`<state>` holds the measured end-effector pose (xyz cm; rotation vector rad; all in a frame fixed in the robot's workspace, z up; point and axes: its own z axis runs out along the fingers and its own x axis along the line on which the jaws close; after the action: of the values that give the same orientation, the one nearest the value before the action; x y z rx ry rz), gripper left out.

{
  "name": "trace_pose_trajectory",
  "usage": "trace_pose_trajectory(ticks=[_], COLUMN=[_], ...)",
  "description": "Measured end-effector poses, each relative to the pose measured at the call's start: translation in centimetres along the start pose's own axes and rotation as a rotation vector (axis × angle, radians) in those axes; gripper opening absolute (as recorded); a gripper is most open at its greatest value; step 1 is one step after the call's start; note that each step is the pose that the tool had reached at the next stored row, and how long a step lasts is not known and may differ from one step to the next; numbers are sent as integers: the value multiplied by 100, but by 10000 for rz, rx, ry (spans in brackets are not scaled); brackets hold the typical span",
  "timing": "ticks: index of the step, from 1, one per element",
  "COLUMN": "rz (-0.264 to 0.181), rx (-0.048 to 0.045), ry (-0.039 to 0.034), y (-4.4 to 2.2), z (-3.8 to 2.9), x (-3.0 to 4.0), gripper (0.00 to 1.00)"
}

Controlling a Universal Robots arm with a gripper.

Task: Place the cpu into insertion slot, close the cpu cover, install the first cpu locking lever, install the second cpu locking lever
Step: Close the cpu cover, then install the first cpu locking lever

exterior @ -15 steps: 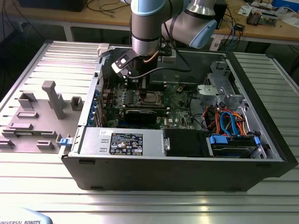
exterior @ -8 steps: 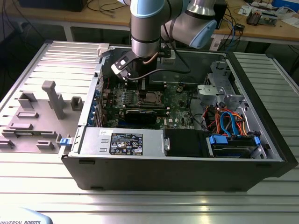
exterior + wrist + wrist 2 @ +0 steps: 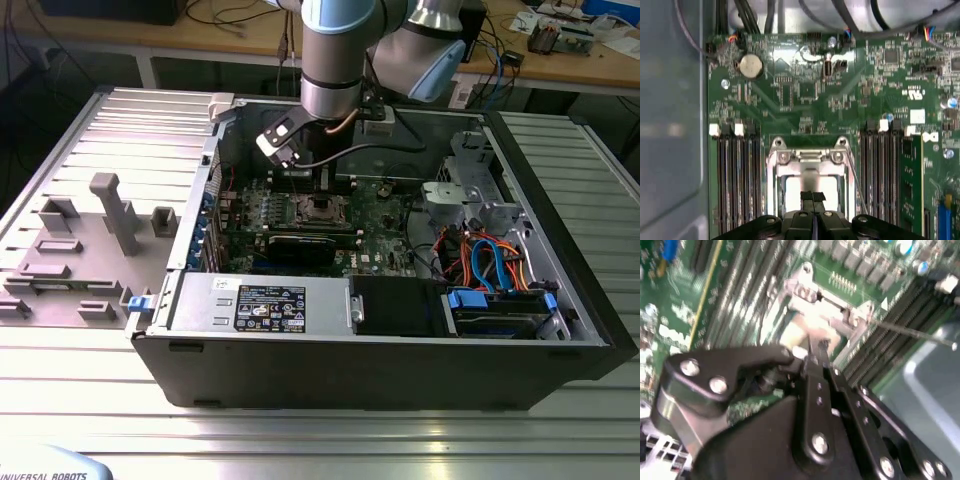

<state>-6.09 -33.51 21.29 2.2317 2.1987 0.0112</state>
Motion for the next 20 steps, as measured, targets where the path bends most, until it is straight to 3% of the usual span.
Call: trace_pose_trajectory(ticks=[20], rz=[-7], rx=[0], ry=[0], y=[31], z=[1], x=[0], gripper=[11])
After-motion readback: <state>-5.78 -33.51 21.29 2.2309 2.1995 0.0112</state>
